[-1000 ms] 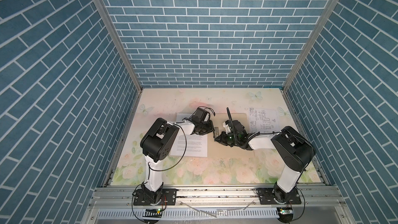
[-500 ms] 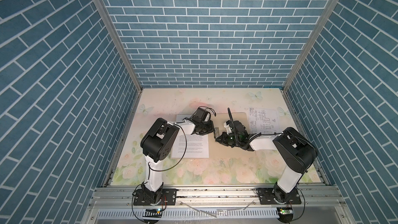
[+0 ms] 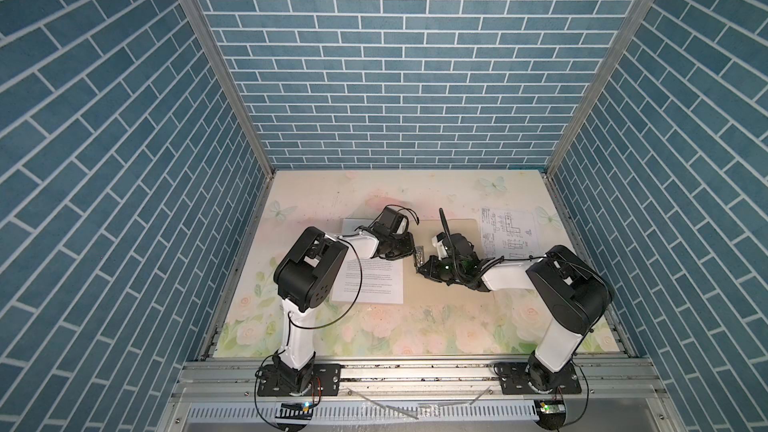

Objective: Put the files into the folder

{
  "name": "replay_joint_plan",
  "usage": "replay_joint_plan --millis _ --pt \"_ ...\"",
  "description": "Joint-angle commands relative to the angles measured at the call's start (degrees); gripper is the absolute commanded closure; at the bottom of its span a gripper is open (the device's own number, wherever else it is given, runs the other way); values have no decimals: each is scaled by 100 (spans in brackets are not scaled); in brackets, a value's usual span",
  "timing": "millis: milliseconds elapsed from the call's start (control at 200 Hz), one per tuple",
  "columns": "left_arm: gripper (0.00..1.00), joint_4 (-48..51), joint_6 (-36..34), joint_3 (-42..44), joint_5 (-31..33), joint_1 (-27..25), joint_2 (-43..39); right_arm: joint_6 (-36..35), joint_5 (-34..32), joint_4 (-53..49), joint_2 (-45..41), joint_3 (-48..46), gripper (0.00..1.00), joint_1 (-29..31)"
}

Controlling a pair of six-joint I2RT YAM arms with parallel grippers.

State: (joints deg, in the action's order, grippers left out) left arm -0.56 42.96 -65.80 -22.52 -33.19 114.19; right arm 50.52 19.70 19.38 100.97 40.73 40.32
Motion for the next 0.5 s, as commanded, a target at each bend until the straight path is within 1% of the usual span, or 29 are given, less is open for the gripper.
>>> replay_joint_plan --millis 0,215,495 --pt "91 345 -143 -28 134 -47 201 -257 -618 -1350 333 -426 100 -79" --pt "91 342 -166 -3 149 -47 218 -71 -450 -1242 -100 -496 100 -111" --pt "91 307 -174 -11 147 -47 174 19 -167 -1360 -480 -122 100 -111"
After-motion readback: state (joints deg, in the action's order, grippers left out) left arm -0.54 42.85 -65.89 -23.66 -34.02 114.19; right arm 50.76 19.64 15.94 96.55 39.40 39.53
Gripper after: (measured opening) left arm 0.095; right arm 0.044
